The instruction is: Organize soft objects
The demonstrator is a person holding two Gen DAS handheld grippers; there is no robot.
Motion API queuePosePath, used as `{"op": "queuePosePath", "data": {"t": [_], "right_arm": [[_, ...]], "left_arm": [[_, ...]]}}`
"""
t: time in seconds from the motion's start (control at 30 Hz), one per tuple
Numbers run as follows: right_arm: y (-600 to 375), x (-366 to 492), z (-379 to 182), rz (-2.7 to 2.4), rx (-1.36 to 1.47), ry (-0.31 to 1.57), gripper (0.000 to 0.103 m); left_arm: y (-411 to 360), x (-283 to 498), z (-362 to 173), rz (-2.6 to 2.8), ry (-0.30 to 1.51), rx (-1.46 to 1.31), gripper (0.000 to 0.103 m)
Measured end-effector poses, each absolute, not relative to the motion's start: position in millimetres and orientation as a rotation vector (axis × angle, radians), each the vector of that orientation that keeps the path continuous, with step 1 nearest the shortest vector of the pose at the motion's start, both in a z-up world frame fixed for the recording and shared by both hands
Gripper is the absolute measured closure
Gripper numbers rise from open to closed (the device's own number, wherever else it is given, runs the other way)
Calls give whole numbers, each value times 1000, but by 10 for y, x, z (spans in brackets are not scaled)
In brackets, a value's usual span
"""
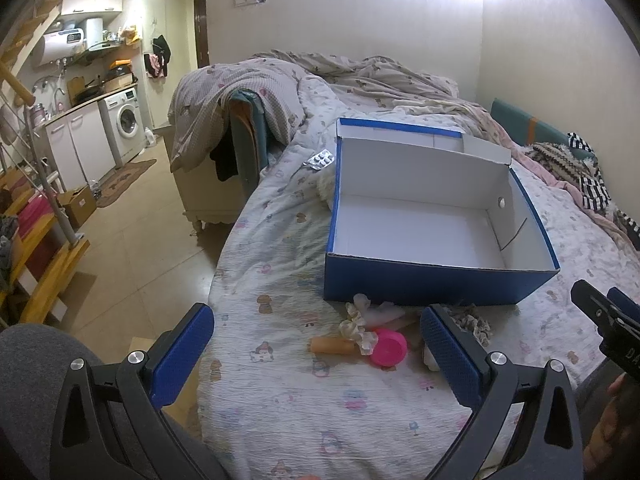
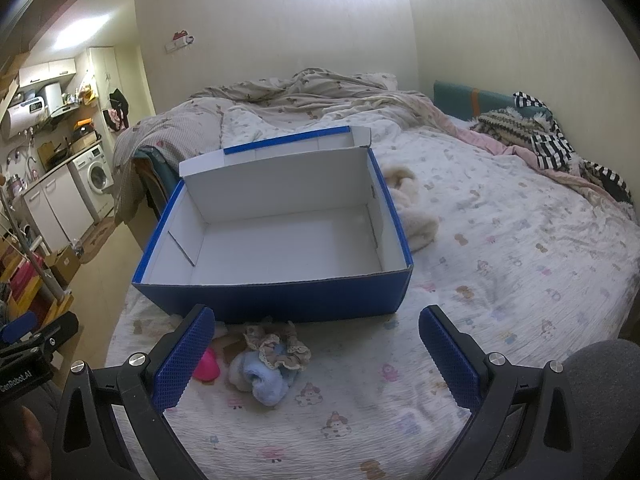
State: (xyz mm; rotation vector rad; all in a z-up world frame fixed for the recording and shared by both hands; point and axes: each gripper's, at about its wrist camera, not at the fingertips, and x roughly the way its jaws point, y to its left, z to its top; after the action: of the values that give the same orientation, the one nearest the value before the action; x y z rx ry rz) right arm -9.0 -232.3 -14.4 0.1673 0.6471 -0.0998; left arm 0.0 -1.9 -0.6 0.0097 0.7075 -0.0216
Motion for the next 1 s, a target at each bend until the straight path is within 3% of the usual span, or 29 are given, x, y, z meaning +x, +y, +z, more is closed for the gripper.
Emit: {"op": "queuePosePath", "data": {"t": [1.0], "right_arm": [[-2327, -94, -149, -98, 172, 649, 0]], "left_arm": [[-19, -6, -11, -21, 706, 9, 0]]}}
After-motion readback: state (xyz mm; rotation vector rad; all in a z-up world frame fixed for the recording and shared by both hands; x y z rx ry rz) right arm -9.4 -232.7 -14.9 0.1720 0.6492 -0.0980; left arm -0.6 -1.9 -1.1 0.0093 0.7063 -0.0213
